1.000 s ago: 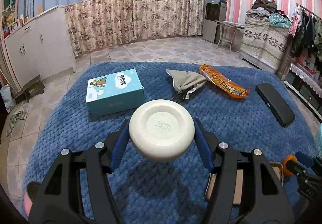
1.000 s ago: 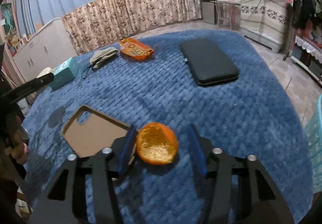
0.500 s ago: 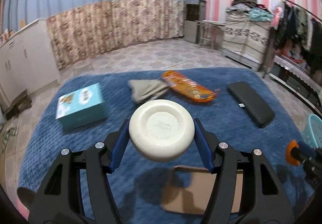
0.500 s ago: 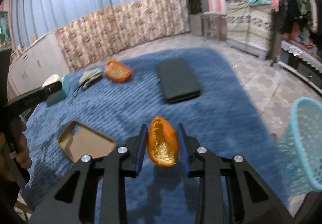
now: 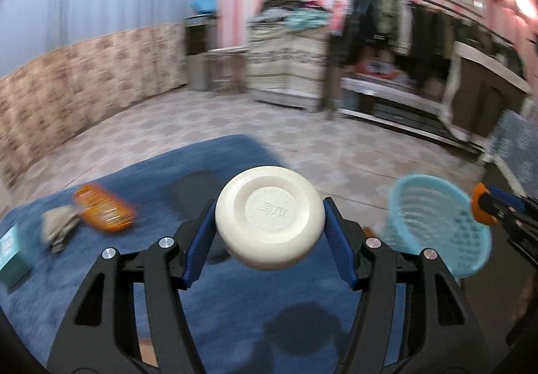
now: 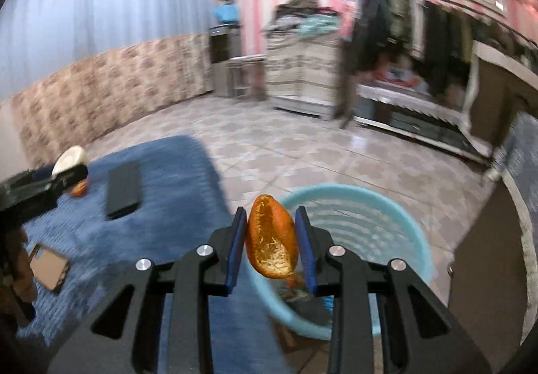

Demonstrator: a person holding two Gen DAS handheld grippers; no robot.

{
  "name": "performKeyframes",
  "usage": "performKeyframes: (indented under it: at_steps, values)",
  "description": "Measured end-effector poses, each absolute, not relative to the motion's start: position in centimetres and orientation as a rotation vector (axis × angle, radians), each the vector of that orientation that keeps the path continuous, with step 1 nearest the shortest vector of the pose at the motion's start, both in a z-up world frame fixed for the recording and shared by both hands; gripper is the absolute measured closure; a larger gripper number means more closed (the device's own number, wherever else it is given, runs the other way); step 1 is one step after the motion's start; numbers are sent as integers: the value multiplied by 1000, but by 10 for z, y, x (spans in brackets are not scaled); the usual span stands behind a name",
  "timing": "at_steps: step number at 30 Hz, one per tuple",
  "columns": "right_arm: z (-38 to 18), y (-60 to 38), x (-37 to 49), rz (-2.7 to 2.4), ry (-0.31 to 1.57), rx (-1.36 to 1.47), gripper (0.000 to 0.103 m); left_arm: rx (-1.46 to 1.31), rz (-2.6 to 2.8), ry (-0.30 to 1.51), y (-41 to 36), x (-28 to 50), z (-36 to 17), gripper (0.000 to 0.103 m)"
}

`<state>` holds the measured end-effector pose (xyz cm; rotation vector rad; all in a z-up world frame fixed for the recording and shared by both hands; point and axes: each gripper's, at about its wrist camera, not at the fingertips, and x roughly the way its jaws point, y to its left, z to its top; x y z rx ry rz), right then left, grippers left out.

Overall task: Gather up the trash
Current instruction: 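Carry the white lid and orange over the wastebasket with both grippers, then open the left gripper to drop the lid while the right gripper drops the orange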

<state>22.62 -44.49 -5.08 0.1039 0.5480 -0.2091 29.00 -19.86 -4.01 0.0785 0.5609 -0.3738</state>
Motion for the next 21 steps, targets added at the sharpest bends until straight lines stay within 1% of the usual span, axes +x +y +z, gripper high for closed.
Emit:
performKeyframes:
  at_steps: [3,10,16,21]
  values:
    - [-55,-481,218,-284,551,143,73,135,-485,557,-257,289,-45,42]
    - [-66,-532,205,-380,568,174,73,191,-698,609,-359,293,-67,42]
    - [-76,-560,194,-424,579,205,73,221,-794,668,-418,306,-96,42]
    - [-83,-571,190,-441,583,233,73,273,-828,692,-440,311,-110,42]
